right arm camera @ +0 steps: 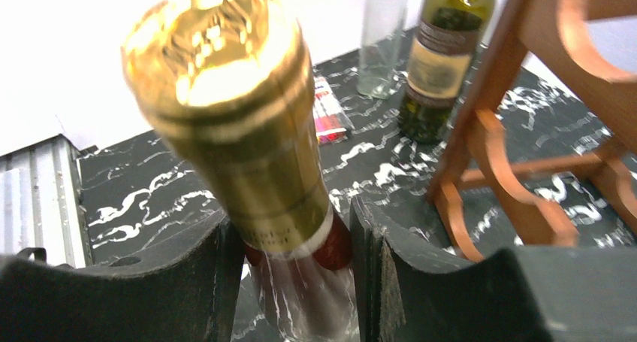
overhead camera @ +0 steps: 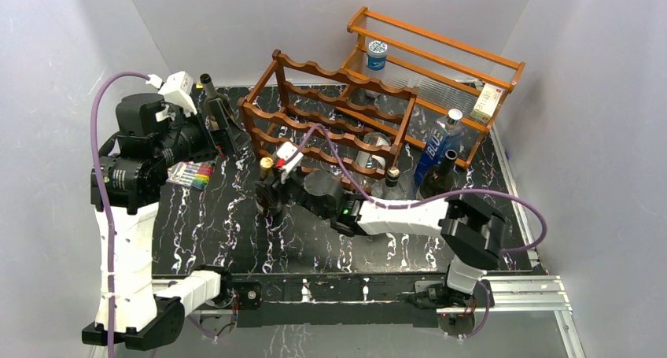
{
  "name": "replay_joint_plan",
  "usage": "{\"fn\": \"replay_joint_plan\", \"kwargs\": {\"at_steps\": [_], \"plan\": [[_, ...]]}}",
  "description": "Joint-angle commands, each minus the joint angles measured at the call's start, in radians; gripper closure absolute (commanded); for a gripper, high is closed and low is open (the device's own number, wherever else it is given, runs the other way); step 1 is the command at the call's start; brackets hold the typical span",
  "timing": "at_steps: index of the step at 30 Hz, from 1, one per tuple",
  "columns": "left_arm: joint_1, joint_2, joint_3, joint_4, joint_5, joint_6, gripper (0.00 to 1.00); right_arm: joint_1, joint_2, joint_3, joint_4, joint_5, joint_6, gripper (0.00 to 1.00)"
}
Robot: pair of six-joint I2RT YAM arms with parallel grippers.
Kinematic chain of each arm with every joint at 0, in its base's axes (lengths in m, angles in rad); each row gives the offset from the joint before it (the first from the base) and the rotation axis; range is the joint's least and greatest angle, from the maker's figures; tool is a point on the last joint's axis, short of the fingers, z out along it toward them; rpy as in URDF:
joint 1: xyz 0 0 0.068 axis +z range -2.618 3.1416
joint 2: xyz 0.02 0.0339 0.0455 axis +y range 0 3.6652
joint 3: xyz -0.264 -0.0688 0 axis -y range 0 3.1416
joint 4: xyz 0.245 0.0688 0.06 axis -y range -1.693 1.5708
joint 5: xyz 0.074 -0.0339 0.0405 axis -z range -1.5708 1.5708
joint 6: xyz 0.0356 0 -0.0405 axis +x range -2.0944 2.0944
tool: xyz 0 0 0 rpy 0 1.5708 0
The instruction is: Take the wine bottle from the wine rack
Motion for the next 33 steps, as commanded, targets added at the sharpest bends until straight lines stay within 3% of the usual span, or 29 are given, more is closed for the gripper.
{"fn": "replay_joint_plan", "kwargs": {"at_steps": [1,12,18,27,33], "plan": [[-0.010,-0.028,0.012,0.068,0.052,0.012,0.02,-0.003,-0.146,-0.067,0.090,0.157,-0.070,1.00],[-0.015,-0.073,-0.043,0.094,0.040,0.025,0.02,-0.005,-0.288,-0.062,-0.161,0.290,-0.077,1.00],[-0.028,-0.070,-0.046,0.102,0.054,0.038,0.02,-0.034,-0.332,-0.058,-0.305,0.270,0.008,1.00],[-0.029,-0.072,-0.067,0.143,0.081,0.036,0.02,-0.087,-0.270,0.029,-0.460,0.219,0.078,1.00],[-0.029,-0.079,-0.069,0.143,0.068,0.039,0.02,-0.094,-0.233,0.058,-0.467,0.169,0.050,0.84]]}}
